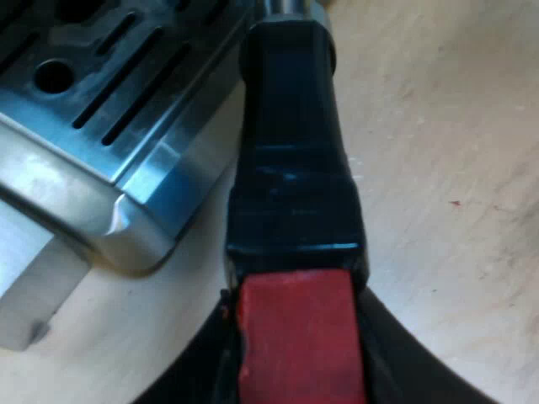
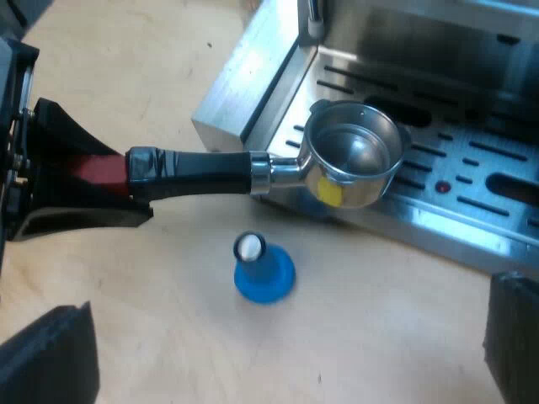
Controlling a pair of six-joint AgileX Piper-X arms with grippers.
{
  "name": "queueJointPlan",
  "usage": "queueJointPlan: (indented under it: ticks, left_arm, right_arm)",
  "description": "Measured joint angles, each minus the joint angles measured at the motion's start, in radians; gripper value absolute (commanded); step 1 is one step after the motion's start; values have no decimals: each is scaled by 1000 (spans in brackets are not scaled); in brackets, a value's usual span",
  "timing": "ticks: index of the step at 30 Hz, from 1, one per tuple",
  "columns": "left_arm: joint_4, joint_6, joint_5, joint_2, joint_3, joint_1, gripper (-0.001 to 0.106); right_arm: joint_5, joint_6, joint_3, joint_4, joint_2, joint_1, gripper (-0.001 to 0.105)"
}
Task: Put the handle in the coffee machine
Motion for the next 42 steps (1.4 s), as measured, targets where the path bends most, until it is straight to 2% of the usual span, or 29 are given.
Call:
queueJointPlan:
  ticks: [1,4,8,14,18,23,28,32,35,39,42]
  left_arm:
    - [0,5,4,0,0,11,0]
    - [-2,15,69,0,1,60,0]
    - [-6,52,133,5,1,70,0]
    - [-59,77,146,57,1,70,0]
    - [-89,77,146,99,1,70,0]
    - [-118,77,152,136,1,70,0]
    - [-179,77,154,170,1,70,0]
    - [-198,77,158,189,1,70,0]
    - [-212,77,171,221,1,70,0]
    - [-222,77,174,241,1,70,0]
    - [-255,77,178,255,1,70,0]
  right_arm:
    - [28,0,14,-27,0,10,94]
    - [91,0,73,-138,0,43,94]
    - [158,0,143,-283,0,62,94]
    - [286,0,226,-410,0,62,94]
    - [327,0,265,-461,2,62,94]
    - [342,-42,308,-529,20,62,94]
    - [342,-164,342,-665,87,62,94]
    - [342,-180,345,-678,95,62,94]
    - [346,-233,345,-751,118,62,94]
    - [446,-260,343,-887,217,62,94]
    - [459,-263,343,-905,264,62,94]
